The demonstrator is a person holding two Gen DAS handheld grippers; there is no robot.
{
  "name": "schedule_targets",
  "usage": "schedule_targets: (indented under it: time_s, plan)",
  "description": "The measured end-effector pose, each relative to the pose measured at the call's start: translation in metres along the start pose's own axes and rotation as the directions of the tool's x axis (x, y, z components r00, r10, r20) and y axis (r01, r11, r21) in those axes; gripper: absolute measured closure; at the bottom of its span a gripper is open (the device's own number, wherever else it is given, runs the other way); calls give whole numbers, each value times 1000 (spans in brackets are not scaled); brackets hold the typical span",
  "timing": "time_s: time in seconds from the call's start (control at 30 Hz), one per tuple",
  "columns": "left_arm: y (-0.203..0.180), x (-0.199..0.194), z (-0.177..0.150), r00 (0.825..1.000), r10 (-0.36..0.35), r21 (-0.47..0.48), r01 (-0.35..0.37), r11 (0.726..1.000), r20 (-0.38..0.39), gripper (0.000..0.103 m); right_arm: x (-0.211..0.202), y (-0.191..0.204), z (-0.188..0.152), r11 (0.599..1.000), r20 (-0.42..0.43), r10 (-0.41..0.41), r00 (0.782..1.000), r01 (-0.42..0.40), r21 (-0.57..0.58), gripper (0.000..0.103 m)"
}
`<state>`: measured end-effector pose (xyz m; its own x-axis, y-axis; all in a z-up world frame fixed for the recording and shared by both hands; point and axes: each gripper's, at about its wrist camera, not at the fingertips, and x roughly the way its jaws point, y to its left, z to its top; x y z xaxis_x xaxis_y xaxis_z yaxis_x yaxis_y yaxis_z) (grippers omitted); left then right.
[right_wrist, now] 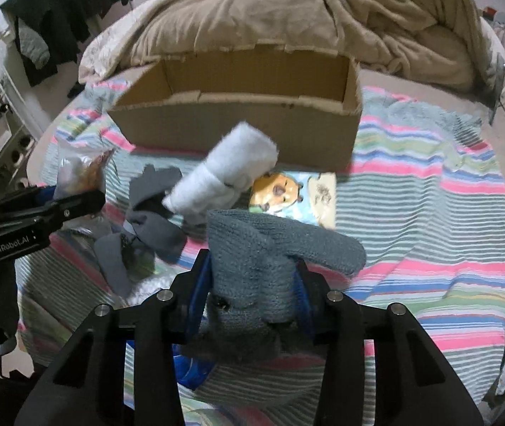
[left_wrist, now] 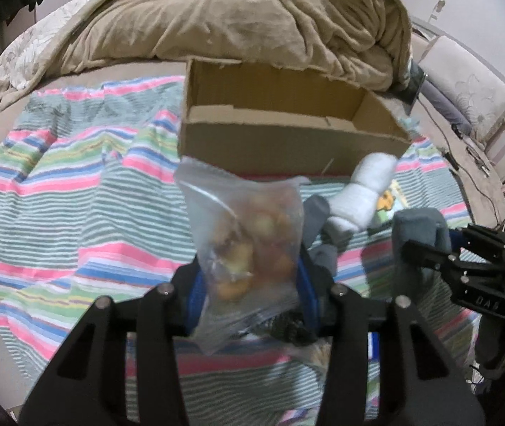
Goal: Organize objects
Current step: 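Carry the snack bag and grey socks into the cardboard box with both tools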
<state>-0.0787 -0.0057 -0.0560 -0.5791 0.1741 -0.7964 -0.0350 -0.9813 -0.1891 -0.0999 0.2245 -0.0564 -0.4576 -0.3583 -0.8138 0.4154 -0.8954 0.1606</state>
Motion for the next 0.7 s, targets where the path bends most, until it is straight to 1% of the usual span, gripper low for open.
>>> schedule_targets:
  time_s: [0.17,0.23,0.4,0.47,0.53,0.6,0.7]
  plan:
    - [-9,-17,5,999,-10,15,9,1000,41,57,-18,1,7,1000,54,19,998,-19,-1,60]
    - [-12,-22,9,998,-15,17,14,1000,56,57,-18,11,17,1000,74,23,997,-23,-7,63]
    - [-19,-31,19,996,-22,31,19,999,86,57,-34,16,34,999,139,27,990,-24,-25,70]
    - [-21,-33,23,995,-25,36,22,999,98,57,-38,15,39,999,155,26,988,-21,-31,80]
    - [-24,-36,28,994,-26,39,22,999,109,57,-40,12,45,999,166,27,986,-22,-32,86]
    - [-27,-38,33,992,-29,48,23,999,121,57,-38,11,46,999,160,23,987,-17,-38,86]
    - [-30,-41,37,991,-30,49,24,999,131,57,-25,9,39,999,107,14,994,-10,-38,86]
